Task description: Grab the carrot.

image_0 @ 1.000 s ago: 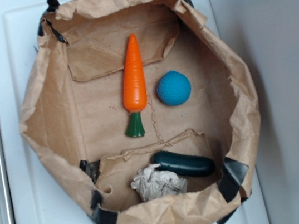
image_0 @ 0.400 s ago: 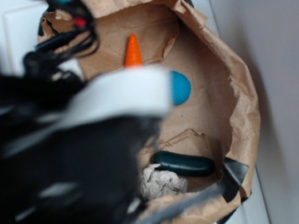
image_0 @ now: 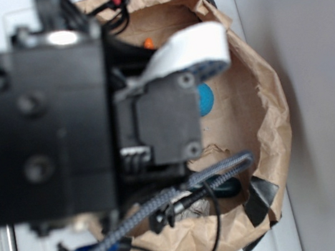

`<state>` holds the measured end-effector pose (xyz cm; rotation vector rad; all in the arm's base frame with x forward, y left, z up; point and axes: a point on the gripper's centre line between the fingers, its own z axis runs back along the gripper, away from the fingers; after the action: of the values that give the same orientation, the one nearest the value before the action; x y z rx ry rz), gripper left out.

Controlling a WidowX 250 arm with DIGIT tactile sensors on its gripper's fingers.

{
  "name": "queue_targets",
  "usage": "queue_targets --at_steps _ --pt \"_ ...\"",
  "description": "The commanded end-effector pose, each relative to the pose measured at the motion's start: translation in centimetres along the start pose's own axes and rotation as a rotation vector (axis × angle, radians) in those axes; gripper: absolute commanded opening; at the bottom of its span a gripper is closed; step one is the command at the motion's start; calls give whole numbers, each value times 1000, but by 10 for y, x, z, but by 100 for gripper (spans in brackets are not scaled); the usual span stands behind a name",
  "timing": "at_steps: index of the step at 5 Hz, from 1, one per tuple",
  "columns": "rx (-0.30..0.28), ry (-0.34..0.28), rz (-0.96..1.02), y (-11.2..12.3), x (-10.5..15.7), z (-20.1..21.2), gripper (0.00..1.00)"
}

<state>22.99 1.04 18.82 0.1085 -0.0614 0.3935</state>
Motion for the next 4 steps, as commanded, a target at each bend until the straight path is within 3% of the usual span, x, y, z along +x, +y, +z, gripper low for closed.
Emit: queue_targets --at_steps 1,2,3,4 --pt "-10 -34 12 5 3 8 100" --pt "63 6 168 8 6 -16 100" --pt "46 84 187 9 16 -41 100" --pt "-30 95 209 7 22 -59 100"
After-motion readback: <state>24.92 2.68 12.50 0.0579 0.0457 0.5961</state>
